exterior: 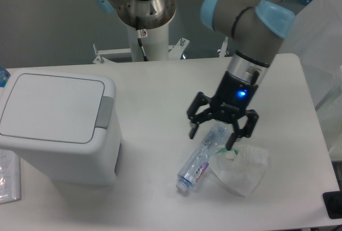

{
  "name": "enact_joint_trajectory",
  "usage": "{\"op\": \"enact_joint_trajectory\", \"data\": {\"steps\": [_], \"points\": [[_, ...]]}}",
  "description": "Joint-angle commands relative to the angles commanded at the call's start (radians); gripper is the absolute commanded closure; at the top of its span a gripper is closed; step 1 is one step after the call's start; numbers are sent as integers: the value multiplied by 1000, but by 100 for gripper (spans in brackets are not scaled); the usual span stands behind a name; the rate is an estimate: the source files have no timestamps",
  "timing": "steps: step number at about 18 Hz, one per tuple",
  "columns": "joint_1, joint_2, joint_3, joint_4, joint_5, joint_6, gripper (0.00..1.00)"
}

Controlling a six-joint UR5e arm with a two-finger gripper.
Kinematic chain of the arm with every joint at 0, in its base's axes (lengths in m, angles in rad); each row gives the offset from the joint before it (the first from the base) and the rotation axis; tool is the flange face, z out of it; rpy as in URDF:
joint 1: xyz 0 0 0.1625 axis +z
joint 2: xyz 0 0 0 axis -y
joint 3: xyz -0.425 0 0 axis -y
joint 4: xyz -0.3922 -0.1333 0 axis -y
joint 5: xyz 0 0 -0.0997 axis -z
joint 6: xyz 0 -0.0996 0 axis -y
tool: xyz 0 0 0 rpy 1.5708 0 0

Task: Open the trash can
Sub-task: 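Move the open gripper over to the trash can lid's edge, then push the gripper finger against the lid edge to flip it open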

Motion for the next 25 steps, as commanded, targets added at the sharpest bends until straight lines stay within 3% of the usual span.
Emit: {"op": "enact_joint_trajectory", "data": {"steps": [4,8,15,25], "points": [[-21,55,-26,0,-34,-66,0],[-57,123,-112,14,-42,-58,0],[-137,123,-124,17,-38,-63,0],[-138,112,-127,20,-32,-57,0]]}}
